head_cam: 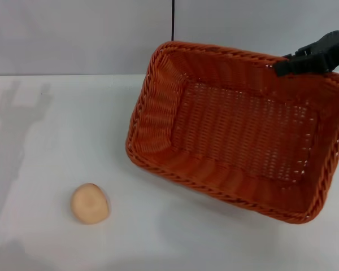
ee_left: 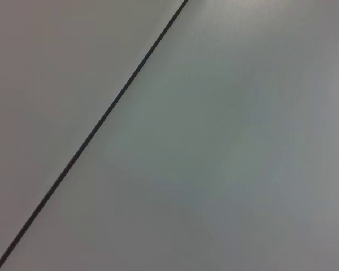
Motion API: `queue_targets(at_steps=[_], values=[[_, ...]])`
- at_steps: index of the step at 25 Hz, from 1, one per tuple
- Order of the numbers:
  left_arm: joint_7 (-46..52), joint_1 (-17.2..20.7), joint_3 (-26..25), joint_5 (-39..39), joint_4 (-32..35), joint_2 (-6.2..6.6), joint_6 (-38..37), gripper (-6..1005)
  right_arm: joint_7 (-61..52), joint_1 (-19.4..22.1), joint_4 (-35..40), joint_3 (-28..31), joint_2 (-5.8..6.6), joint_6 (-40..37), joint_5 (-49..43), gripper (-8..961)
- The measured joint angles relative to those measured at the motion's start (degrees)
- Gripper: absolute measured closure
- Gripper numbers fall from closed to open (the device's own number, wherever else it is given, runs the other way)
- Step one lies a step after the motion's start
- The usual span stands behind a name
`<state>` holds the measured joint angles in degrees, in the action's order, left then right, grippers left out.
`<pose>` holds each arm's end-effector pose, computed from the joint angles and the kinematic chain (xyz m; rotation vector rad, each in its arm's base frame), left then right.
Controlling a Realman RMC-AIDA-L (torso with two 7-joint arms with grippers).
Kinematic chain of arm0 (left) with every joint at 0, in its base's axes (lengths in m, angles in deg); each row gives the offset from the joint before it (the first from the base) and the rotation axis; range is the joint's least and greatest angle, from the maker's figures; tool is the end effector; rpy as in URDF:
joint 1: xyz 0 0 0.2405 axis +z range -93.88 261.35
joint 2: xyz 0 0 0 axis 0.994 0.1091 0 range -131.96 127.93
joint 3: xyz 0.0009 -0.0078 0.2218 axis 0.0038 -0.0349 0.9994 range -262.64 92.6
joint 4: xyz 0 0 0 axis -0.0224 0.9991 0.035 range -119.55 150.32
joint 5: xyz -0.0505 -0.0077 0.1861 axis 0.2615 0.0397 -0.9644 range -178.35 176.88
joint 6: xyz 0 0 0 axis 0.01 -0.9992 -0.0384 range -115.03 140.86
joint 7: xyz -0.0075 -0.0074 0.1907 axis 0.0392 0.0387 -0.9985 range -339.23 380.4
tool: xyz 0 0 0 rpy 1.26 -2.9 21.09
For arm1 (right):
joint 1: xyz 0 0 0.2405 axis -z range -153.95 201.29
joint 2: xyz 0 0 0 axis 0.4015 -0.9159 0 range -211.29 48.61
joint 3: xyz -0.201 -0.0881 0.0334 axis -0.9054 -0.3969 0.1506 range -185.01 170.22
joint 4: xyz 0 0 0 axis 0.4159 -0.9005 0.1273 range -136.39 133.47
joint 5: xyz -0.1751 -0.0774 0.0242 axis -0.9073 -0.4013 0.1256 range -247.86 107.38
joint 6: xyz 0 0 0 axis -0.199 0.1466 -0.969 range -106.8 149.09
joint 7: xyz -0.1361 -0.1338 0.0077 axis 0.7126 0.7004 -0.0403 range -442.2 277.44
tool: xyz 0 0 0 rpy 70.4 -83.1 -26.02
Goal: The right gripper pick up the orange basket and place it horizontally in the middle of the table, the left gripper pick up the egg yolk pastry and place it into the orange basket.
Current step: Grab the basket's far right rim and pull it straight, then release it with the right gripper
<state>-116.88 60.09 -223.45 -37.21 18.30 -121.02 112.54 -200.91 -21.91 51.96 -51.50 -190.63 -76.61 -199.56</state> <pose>-0.2557 0.3071 0.0798 -1.3417 -0.6011 -1.4096 0.1566 0.3725 0.0488 -2.8026 0.8797 0.2110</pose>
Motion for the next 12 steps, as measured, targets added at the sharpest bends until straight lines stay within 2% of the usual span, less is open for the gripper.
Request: queue_targets(at_steps=[12], values=[[0.0, -0.1, 0.0, -0.2, 0.1, 0.0, 0.0, 155, 1.9, 1.5, -1.3, 1.3, 3.13, -6.5, 9.9, 791]])
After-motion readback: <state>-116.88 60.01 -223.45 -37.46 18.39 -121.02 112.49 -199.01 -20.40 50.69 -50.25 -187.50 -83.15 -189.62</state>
